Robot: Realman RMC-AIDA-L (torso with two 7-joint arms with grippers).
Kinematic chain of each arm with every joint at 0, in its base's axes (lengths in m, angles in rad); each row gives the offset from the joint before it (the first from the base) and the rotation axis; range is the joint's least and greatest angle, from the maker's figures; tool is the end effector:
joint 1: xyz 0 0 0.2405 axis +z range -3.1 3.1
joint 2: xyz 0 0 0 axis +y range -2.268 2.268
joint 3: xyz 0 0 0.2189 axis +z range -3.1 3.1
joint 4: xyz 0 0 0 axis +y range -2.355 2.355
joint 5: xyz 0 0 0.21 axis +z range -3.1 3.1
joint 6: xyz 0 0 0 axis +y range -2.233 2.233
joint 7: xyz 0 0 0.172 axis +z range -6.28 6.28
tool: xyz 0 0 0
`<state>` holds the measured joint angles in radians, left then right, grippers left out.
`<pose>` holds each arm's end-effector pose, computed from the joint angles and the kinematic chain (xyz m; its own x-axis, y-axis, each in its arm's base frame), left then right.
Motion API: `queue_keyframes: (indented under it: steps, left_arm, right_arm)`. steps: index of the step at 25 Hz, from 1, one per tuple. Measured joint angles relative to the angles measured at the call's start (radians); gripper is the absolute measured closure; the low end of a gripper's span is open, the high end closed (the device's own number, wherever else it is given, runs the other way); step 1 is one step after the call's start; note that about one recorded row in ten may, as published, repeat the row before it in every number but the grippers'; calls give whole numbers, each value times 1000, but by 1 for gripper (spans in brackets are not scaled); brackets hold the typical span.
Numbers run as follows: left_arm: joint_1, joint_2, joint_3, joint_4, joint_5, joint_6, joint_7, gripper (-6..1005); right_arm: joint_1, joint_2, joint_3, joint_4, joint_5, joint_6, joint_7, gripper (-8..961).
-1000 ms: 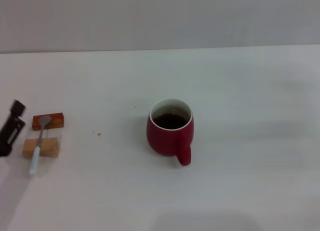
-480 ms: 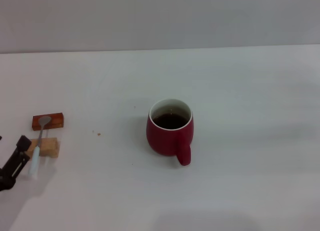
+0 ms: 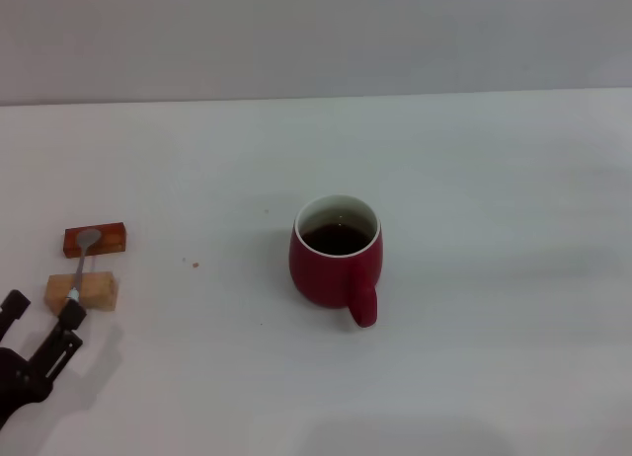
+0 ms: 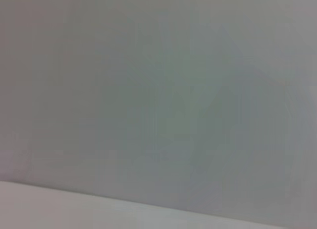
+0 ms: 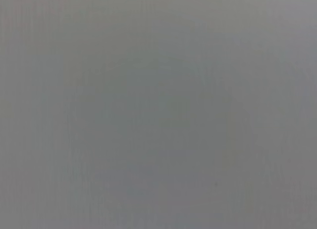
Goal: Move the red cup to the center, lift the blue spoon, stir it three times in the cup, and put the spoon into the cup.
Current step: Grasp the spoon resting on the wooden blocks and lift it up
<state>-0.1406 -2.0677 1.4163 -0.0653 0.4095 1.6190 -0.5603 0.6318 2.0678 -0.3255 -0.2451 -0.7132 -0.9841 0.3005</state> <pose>-0.3318 0.2014 -0.0046 0.4943 0.0803 0.8656 0.8343 -0.3236 -0.4464 0.3142 0.4110 0.1304 0.6657 0.1921 -0.7211 -0.7456 0.2121 -0.6318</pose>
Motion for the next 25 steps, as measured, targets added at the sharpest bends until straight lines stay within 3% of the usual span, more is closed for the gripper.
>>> queue_keyframes:
  steps: [25]
  left_arm:
    - [1,0,28,-1,0,-118,-20,202]
  right_arm:
    - [3,-3,-9,12,0,-7,-3,510]
